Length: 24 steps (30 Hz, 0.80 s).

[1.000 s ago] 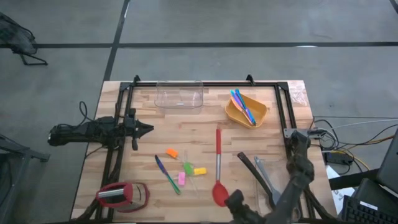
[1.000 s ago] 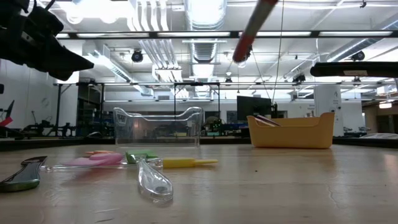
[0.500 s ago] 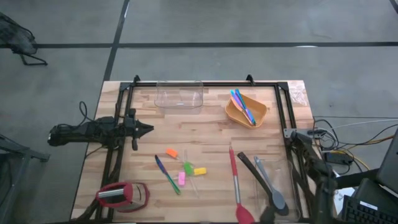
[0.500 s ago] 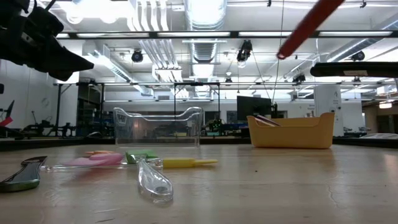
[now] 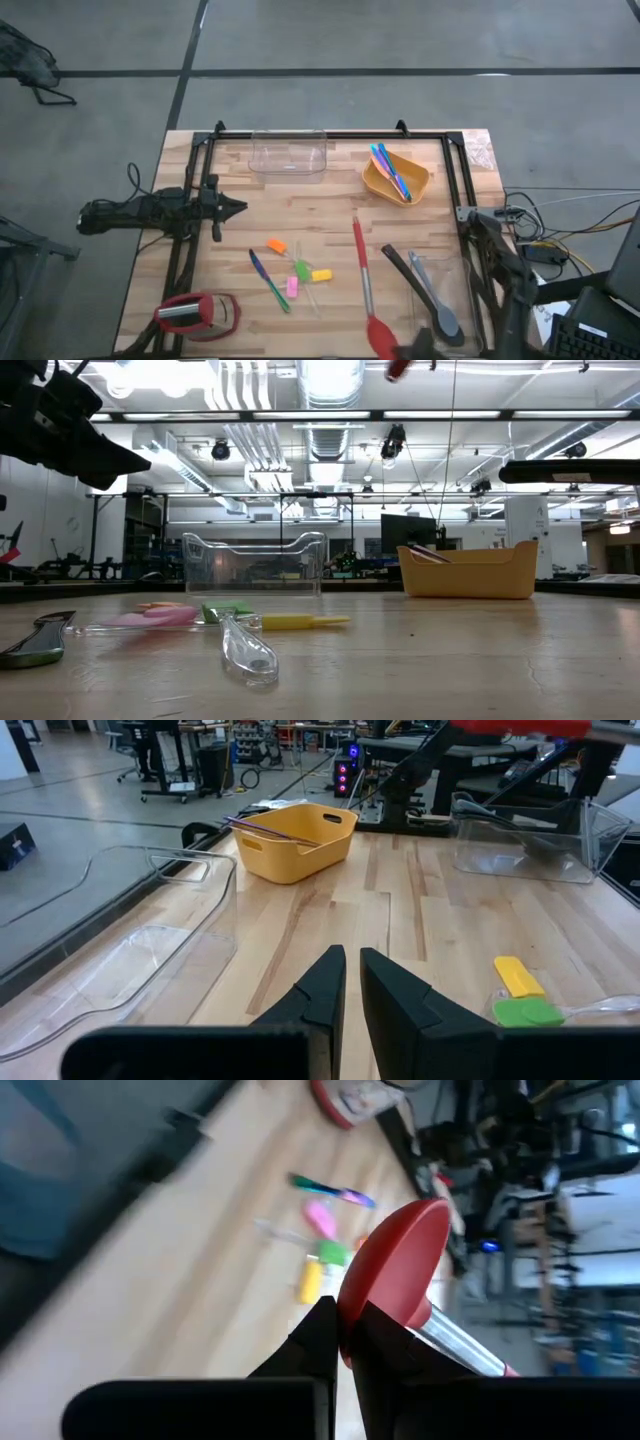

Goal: Pick & Place Kitchen Items
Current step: Put the red serving spoon into the bottom transparent bin

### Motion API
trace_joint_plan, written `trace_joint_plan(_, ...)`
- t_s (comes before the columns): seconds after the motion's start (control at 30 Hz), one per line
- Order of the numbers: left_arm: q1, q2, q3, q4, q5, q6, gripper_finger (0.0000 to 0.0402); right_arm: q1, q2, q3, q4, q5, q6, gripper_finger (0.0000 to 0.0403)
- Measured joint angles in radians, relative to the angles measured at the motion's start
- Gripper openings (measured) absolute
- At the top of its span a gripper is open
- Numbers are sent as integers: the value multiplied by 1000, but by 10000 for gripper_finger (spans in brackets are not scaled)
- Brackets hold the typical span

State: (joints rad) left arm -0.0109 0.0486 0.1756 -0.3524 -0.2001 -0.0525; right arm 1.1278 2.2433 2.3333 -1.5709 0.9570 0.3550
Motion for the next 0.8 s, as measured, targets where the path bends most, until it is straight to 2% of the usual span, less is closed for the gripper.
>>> trace_joint_plan(0.2, 0, 0, 0, 0, -1, 13, 44, -119, 0, 0, 4, 17, -153, 13)
trace_joint_plan(0.3, 0, 0, 0, 5, -51, 89, 44, -174, 0, 0, 4, 15, -198, 13)
trace_joint_plan(0.4, 0, 0, 0, 5, -80, 101, 44, -218, 0, 0, 4, 16, -226, 13)
trace_joint_plan(0.53, 0, 0, 0, 62, -81, -25, 44, -249, 0, -1, 6, 15, -253, 13)
trace_joint_plan(0.7, 0, 10, 1, 315, -149, -360, 44, -279, 2, -20, 7, 15, -266, 13)
trace_joint_plan(0.73, 0, 17, 1, 356, -143, -380, 44, -284, 2, -29, 7, 16, -276, 13)
trace_joint_plan(0.8, 0, 46, 1, 454, -69, -398, 44, -291, 2, -54, 7, 40, -299, 13)
